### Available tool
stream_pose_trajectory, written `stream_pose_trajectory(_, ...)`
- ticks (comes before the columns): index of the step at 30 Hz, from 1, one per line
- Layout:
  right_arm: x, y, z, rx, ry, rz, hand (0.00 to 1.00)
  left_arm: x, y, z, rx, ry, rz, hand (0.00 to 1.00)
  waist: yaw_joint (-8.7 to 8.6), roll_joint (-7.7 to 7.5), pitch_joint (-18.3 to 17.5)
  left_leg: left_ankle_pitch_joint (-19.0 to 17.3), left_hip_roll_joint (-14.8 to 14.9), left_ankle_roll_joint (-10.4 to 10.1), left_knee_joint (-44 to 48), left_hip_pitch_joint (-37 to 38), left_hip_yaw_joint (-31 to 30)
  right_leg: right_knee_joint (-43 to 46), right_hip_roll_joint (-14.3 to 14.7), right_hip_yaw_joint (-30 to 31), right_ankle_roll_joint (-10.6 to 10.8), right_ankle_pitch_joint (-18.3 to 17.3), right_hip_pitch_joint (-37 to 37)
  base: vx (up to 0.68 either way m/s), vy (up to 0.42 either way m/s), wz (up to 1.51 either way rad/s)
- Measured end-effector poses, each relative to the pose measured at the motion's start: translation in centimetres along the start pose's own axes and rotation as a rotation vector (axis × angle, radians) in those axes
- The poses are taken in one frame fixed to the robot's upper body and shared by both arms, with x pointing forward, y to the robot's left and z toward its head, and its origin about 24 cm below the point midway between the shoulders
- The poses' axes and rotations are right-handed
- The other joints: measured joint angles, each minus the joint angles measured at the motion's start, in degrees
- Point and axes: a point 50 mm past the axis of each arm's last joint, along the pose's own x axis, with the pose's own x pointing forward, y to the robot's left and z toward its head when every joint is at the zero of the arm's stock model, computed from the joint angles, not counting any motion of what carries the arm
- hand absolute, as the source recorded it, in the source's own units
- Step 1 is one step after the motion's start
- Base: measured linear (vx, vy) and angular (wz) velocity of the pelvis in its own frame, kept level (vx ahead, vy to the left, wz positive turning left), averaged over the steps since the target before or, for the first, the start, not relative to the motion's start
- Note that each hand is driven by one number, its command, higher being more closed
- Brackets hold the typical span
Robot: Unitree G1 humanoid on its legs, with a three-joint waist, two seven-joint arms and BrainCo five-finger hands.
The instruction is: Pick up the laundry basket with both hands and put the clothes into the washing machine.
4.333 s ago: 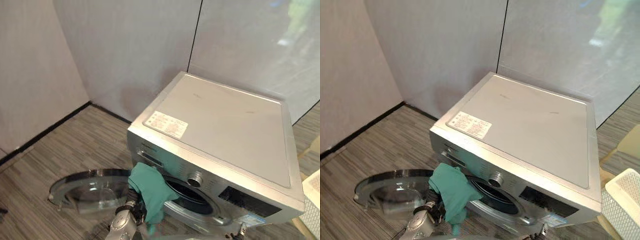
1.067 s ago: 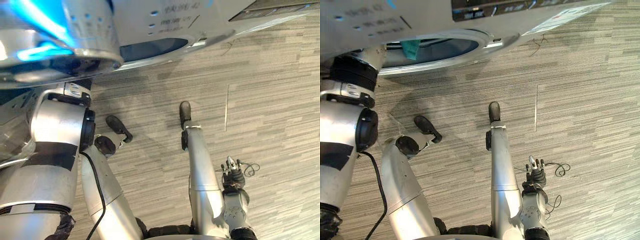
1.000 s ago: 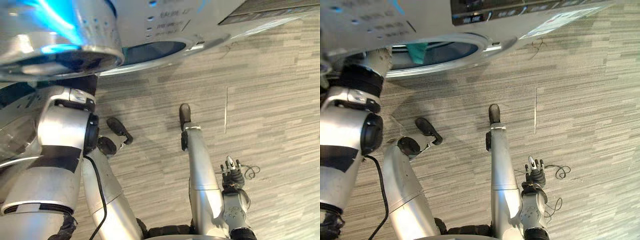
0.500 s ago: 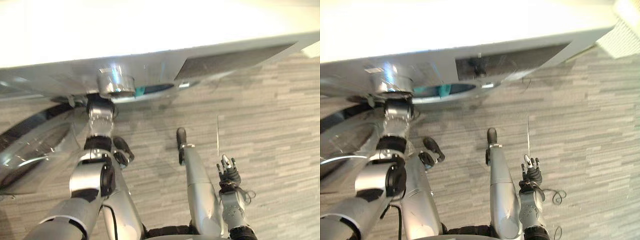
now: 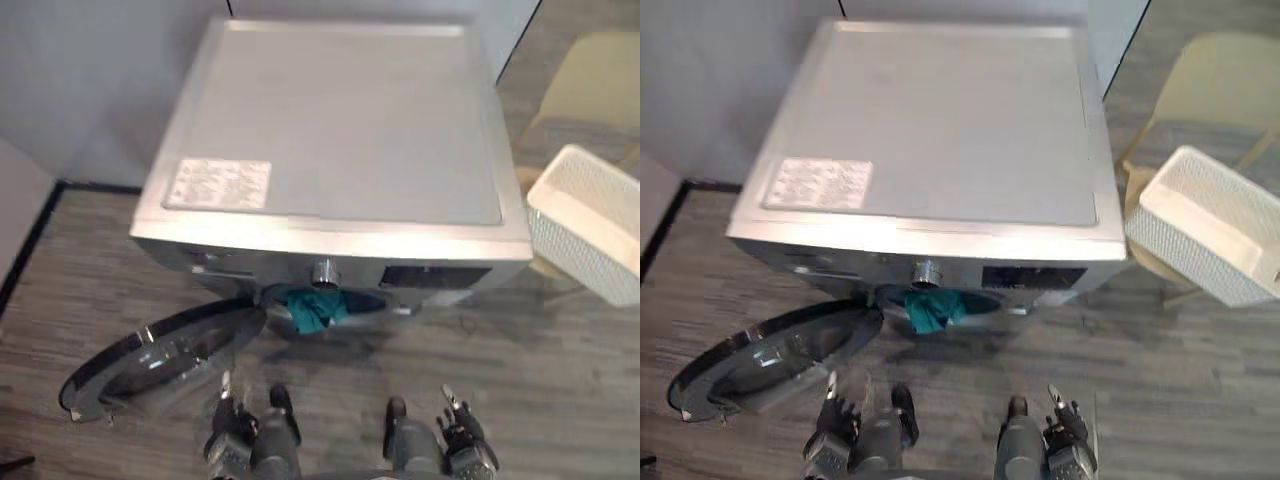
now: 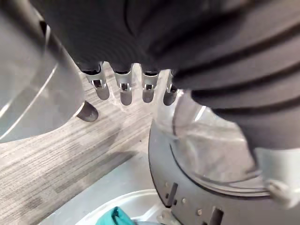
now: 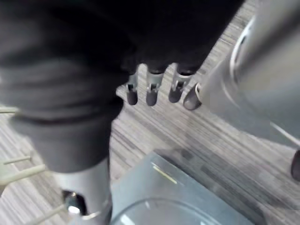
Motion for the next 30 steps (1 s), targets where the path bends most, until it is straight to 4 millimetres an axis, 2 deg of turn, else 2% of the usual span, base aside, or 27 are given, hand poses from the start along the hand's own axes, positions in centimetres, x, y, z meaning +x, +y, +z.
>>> stream_pose_trajectory(3, -0.2, -1.6, -1.1, -0.007, 0.052, -0.057, 0.0, -0.1, 0.7, -0.7, 0.071, 0.038, 0.022, 0.0, 0.73, -0.55, -2.98, 2.64, -0.91, -0.75, -6.54, 5.21, -0.06, -3.77, 0.07, -1.5, -0.05, 0.75, 4.58, 0.11, -0.019, 0.1)
stream_pose_trajectory(6, -0.4, -2.4, -1.6, -0.023, 0.086, -0.081, 0.0, 0.0, 0.6, -0.7, 0.164, 0.045, 0.011, 0.0, 0.82, -0.87, -3.49, 3.98, -1.44, -1.25, -9.91, 8.82, -0.46, -5.97, 0.49, -2.66, 0.01, 0.98, 8.33, 0.08, -0.012, 0.14)
stream_pose_trajectory(9, -0.6, -3.5, -1.9, -0.009, 0.109, -0.124, 0.0, 0.0, 0.9, -0.8, 0.195, 0.06, 0.018, 0.0, 0.74, -0.95, -4.73, 4.82, -1.89, -1.61, -12.63, 11.33, -1.02, -8.21, 1.1, -3.34, 0.34, 1.37, 10.94, 0.08, -0.014, 0.09)
stream_pose_trajectory(16, -1.0, -5.1, -2.7, 0.016, 0.144, -0.183, 0.0, 0.0, 1.0, -0.9, 0.268, 0.081, 0.005, 0.0, 0.39, -1.12, -4.79, 5.25, -2.76, -1.68, -15.27, 14.95, -1.69, -10.74, 1.13, -4.14, 0.76, 1.83, 14.81, 0.04, -0.004, 0.04)
stream_pose_trajectory(21, -1.0, -4.6, -3.0, -0.11, 0.173, -0.129, 0.0, -0.1, 2.5, -0.6, 0.357, 0.091, 0.022, 0.0, -0.96, -1.8, -4.42, 5.26, -3.05, -1.66, -15.38, 15.55, -2.11, -11.69, 1.07, -4.28, 0.67, 2.26, 15.88, 0.0, 0.0, 0.0)
stream_pose_trajectory(29, -0.6, -3.5, -2.7, -0.234, 0.176, -0.064, 0.0, -0.4, 4.0, -0.9, 0.422, 0.125, 0.046, 0.0, -0.86, -1.75, -3.64, 6.17, -4.44, -0.97, -16.61, 13.64, -4.01, -12.41, 0.18, -5.51, 1.06, 2.56, 14.7, -0.02, 0.014, 0.09)
stream_pose_trajectory(30, -0.5, -3.2, -2.5, -0.239, 0.172, -0.056, 0.0, -0.3, 3.8, -0.8, 0.423, 0.122, 0.044, 0.0, -0.9, -2.12, -3.04, 6.33, -4.55, -0.77, -16.6, 13.4, -4.27, -12.41, 0.11, -5.72, 1.12, 2.69, 14.69, 0.0, 0.013, 0.18)
